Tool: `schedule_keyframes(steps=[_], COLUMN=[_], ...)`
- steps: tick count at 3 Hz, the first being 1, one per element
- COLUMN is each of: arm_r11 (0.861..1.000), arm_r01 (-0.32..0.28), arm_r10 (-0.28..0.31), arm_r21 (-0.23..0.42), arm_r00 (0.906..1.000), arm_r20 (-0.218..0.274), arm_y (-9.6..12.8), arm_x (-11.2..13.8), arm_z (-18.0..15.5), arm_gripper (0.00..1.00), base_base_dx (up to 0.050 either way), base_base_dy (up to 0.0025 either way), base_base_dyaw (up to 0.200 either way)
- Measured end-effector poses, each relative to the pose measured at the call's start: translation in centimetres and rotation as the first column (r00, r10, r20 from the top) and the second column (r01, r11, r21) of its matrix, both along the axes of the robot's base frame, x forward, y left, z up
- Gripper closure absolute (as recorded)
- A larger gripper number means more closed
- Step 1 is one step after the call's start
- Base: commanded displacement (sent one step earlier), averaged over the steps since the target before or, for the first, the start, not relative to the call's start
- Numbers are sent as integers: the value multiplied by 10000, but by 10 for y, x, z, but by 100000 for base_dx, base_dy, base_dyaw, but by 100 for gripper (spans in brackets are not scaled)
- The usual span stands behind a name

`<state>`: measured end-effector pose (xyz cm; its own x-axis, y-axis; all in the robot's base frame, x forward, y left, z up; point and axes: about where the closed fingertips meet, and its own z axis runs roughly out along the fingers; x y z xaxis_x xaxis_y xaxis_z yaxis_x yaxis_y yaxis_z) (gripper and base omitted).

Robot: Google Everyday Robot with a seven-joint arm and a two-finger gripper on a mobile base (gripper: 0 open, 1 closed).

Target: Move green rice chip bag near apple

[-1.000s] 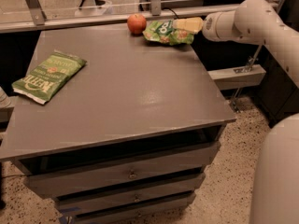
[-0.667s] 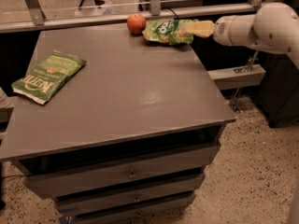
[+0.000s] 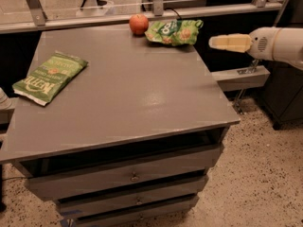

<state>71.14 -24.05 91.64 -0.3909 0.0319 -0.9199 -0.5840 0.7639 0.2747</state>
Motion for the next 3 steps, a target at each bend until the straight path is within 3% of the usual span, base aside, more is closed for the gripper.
schedule_keyframes(steps=[1, 2, 3], arm_r11=[9890, 9452, 9094], arm_r01=[-1360, -2712, -3490], arm_r10=[1413, 3060, 3942], arm_r21=[-573, -1818, -2261], arm_r00=[9847, 9299, 8966], arm_r20=[1021, 2039, 2017], arm_y=[-11, -13, -6], arm_x=[-17, -30, -47], arm_z=[7, 18, 15], arm_gripper=[0, 0, 0], base_base_dx=[0, 0, 0], base_base_dy=[0, 0, 0], base_base_dyaw=[0, 0, 0])
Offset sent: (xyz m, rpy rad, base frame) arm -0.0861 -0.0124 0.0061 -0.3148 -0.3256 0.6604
